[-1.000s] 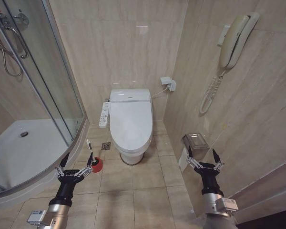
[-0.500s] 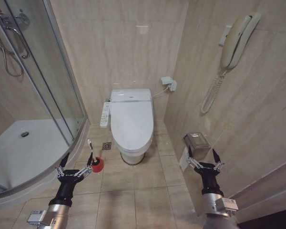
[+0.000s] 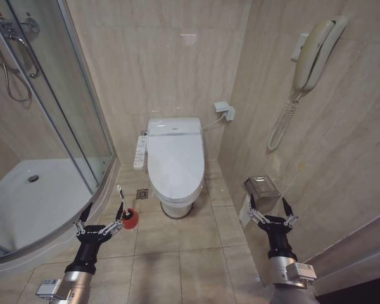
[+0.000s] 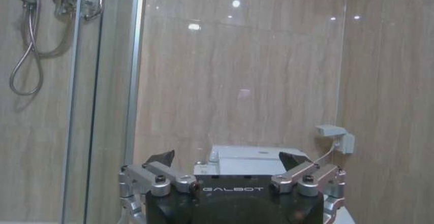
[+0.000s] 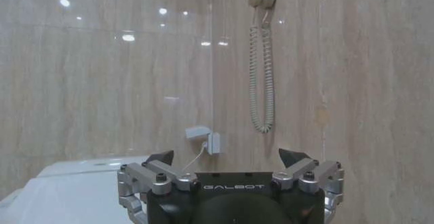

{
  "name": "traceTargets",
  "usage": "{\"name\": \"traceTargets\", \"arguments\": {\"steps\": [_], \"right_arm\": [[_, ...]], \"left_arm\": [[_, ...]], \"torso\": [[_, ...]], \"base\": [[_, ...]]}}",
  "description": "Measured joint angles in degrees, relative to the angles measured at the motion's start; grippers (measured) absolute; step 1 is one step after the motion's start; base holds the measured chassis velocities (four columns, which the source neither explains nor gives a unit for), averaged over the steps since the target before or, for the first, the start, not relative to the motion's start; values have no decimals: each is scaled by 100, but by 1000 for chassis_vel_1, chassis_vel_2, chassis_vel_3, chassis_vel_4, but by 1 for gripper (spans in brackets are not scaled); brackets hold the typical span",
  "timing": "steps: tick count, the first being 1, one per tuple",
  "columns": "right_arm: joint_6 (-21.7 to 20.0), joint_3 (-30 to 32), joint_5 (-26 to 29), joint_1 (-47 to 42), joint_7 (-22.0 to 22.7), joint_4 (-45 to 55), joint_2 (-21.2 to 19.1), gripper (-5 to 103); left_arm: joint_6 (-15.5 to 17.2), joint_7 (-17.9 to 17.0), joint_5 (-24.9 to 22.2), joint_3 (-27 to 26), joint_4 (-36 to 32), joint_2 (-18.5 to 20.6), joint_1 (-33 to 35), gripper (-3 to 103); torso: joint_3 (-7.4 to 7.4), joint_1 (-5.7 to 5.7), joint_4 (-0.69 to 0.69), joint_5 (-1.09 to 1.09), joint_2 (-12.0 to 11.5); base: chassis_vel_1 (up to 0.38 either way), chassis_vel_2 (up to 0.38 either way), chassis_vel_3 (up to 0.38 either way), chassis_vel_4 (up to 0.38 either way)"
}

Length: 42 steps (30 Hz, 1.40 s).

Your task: Open the toilet lid, clean the toilet bowl with a toilet brush, close the toilet lid, and flush.

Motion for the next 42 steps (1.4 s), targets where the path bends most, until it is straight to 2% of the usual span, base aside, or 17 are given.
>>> {"name": "traceTargets", "arguments": {"steps": [42], "right_arm": [[0,0,0,0,0,0,0,100]], "left_arm": [[0,0,0,0,0,0,0,100]], "torso": [[0,0,-1,0,0]], "base": [[0,0,0,0]]}}
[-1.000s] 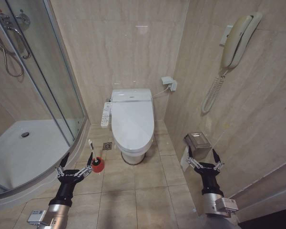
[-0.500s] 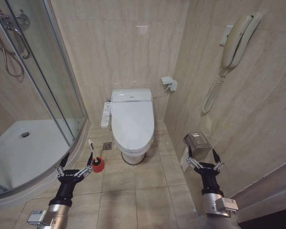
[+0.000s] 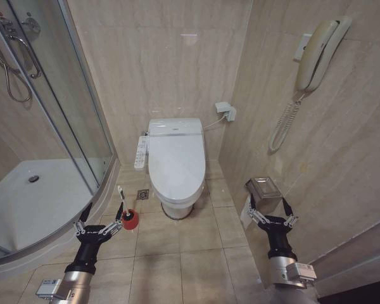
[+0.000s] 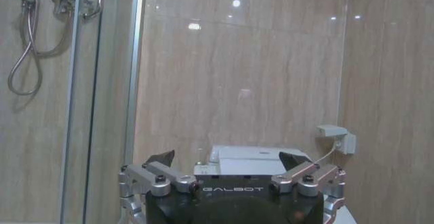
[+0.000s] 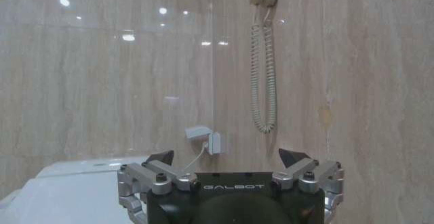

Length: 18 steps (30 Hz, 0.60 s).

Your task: Open the toilet lid, clean the toilet bowl with a toilet brush, close the toilet lid, and flush.

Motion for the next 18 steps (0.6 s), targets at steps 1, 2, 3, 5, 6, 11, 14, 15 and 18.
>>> {"name": "traceTargets", "arguments": {"steps": [1,2,3,5,6,11,14,15,18], "right_arm": [[0,0,0,0,0,0,0,100],[0,0,0,0,0,0,0,100],[0,0,0,0,0,0,0,100],[0,0,0,0,0,0,0,100],[0,0,0,0,0,0,0,100],[0,0,0,0,0,0,0,100],[0,0,0,0,0,0,0,100],[0,0,0,0,0,0,0,100],[0,0,0,0,0,0,0,100]], "left_arm": [[0,0,0,0,0,0,0,100],[0,0,0,0,0,0,0,100],[0,0,0,0,0,0,0,100],[0,0,0,0,0,0,0,100],[0,0,0,0,0,0,0,100],[0,0,0,0,0,0,0,100],[0,0,0,0,0,0,0,100],[0,0,0,0,0,0,0,100],[0,0,0,0,0,0,0,100]], "torso": [[0,0,0,0,0],[0,0,0,0,0],[0,0,0,0,0],[0,0,0,0,0],[0,0,0,0,0],[0,0,0,0,0],[0,0,0,0,0],[0,0,0,0,0],[0,0,0,0,0]], "base": [[0,0,0,0],[0,0,0,0],[0,0,0,0],[0,0,0,0],[0,0,0,0],[0,0,0,0],[0,0,0,0],[0,0,0,0],[0,0,0,0]]}}
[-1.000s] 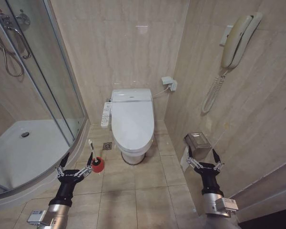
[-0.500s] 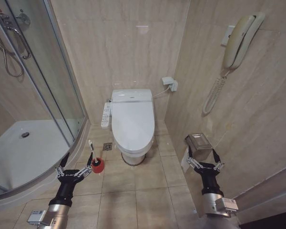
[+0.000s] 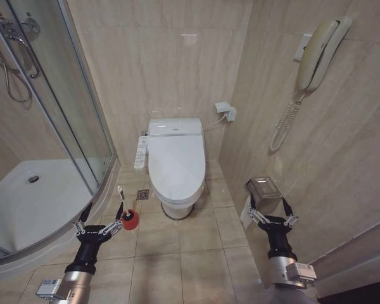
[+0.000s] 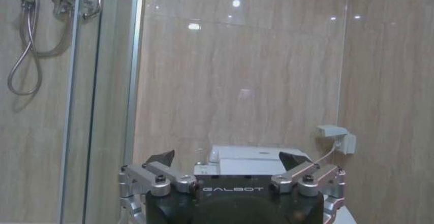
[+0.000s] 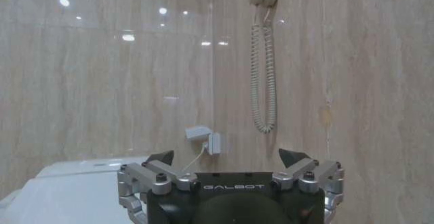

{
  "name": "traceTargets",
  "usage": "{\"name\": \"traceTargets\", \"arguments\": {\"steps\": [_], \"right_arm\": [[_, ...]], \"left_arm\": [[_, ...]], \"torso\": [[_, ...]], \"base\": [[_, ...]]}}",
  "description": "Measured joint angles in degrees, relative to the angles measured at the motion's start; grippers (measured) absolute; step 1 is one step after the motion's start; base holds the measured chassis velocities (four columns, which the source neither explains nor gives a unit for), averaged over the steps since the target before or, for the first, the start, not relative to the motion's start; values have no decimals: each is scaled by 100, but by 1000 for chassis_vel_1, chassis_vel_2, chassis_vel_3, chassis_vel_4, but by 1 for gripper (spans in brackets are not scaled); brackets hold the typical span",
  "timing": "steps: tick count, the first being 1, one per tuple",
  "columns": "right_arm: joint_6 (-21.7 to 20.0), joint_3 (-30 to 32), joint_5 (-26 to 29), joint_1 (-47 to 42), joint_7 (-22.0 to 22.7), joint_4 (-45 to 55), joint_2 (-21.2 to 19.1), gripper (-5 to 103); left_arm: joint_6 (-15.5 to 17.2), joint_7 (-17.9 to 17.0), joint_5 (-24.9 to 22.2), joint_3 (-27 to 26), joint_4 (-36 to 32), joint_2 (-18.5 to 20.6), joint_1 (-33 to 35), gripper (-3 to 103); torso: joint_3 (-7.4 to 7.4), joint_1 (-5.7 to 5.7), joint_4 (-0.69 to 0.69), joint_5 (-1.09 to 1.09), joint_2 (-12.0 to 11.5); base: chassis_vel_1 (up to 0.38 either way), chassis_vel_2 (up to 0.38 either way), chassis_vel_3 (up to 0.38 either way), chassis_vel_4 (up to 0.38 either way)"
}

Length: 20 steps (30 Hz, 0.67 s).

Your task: Open the toilet lid, clean the toilet bowl with a toilet brush, close the toilet lid, and flush.

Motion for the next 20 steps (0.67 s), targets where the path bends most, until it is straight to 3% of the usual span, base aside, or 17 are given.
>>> {"name": "traceTargets", "arguments": {"steps": [20], "right_arm": [[0,0,0,0,0,0,0,100]], "left_arm": [[0,0,0,0,0,0,0,100]], "torso": [[0,0,0,0,0]], "base": [[0,0,0,0]]}}
